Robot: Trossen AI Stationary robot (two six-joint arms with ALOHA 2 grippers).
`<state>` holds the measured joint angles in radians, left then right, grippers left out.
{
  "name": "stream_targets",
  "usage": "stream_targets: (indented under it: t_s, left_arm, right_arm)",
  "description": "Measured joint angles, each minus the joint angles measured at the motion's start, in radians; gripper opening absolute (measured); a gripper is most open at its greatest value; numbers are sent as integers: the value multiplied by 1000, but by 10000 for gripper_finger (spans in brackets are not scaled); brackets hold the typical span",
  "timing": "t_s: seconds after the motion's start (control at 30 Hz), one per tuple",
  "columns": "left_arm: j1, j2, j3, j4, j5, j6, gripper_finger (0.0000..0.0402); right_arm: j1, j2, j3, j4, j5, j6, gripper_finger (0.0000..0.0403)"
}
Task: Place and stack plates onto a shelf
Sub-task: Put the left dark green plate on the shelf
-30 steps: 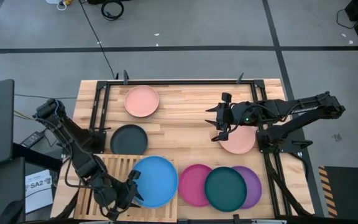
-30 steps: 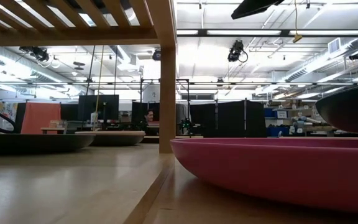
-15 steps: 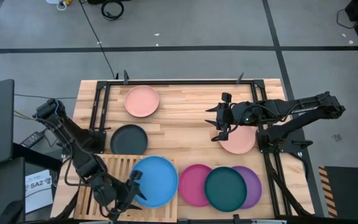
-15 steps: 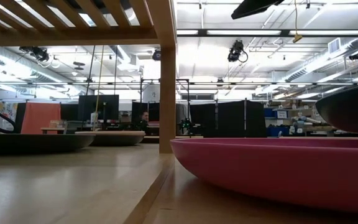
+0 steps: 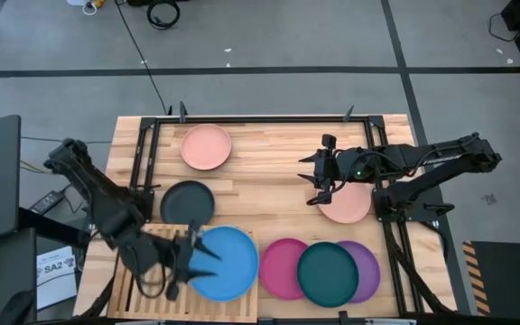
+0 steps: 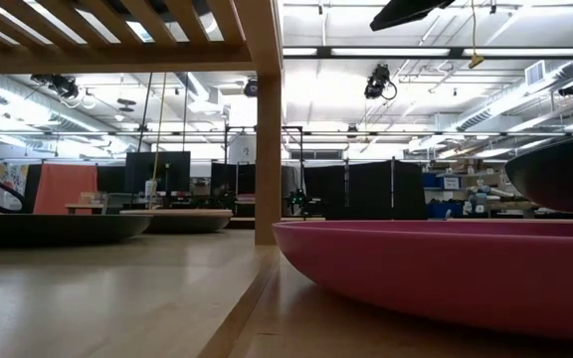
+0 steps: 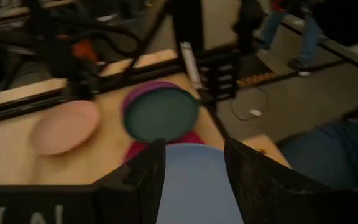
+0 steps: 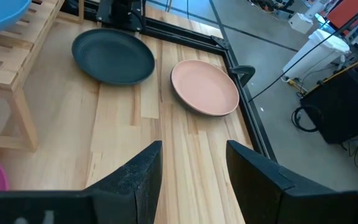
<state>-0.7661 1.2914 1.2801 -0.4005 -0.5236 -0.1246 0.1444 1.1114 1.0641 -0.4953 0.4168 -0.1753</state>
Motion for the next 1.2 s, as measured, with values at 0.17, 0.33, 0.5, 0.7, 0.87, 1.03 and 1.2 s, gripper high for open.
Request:
stream_targets:
  t_s: [0.17, 0.33, 0.5, 0.7, 0.87, 1.03, 1.2]
  left_arm:
    - [125, -56, 90, -163, 0, -5, 171]
    - [315, -112, 160, -355, 1, -65, 171]
    - [561, -150, 206, -542, 56, -95, 171]
    - [890, -163, 210, -660, 197, -71, 171]
    - [1150, -137, 210, -711, 326, -1, 171]
    - [1375, -91, 210, -717, 428, 43, 171]
    - [1558, -14, 210, -722, 483, 86, 171]
  right_arm:
    - [0, 0, 0, 0, 0, 0, 183]
    - [0, 0, 0, 0, 0, 0, 183]
    - [0, 0, 0, 0, -1, 0, 183]
    - [0, 0, 0, 1, -4, 0, 183]
    - [-1, 0, 0, 1, -37, 0, 183]
    - [-1, 0, 0, 1, -76, -1, 183]
    - [-1, 0, 0, 0, -79, -1, 183]
